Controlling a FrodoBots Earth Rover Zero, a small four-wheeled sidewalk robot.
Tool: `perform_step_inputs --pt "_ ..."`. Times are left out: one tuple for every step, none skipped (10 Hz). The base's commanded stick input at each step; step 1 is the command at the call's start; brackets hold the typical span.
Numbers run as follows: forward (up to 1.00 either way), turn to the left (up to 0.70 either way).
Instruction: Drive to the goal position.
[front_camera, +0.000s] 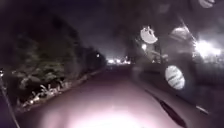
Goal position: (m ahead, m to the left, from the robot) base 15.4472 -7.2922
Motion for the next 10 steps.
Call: perform_step_inputs --pt "0.50 0.00" --pt "0.50 0.00" --pt "0.50 0.00" --pt "0.50 0.00" --pt "0.50 0.00" --pt "0.50 0.00" --pt "0.50 0.03" --pt "0.50 0.27" --pt "0.50 0.30" --pt "0.50 0.09"
